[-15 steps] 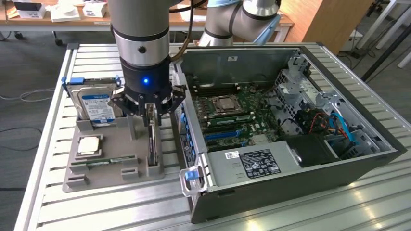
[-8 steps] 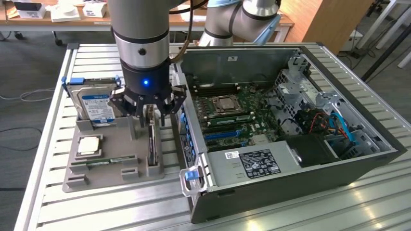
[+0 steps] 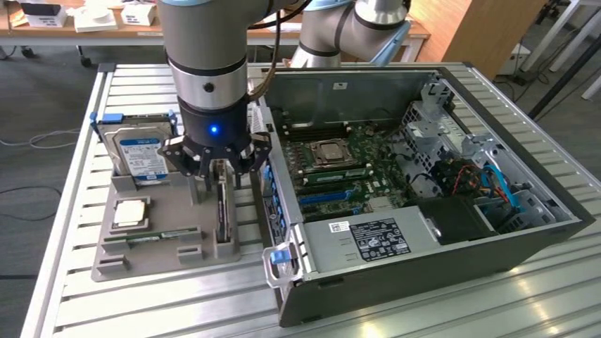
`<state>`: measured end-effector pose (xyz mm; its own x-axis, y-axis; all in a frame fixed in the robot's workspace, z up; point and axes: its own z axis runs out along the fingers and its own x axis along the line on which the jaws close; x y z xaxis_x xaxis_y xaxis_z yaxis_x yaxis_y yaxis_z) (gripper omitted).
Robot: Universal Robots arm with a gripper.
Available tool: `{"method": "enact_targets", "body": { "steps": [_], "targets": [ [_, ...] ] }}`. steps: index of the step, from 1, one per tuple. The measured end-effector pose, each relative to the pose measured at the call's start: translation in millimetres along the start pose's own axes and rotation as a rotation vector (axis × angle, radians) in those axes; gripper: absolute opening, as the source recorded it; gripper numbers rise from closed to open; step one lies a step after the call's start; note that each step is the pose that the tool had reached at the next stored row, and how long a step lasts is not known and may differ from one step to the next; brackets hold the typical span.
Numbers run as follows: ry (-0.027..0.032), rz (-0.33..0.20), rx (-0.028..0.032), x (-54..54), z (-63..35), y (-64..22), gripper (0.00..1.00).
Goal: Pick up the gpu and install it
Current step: 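Pick up the gpu and move the gpu toward the slot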
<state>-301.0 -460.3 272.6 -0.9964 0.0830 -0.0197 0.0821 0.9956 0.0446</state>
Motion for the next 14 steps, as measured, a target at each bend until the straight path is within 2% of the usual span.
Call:
{"method": "enact_targets", "body": {
  "steps": [6,14],
  "targets": [
    [-0.0001,0.000,-0.0001,3.0,0.7,-0.3,0.49],
    [0.0000,0.000,0.0000,3.4,13.4,-1.1,0.49]
  ]
}}
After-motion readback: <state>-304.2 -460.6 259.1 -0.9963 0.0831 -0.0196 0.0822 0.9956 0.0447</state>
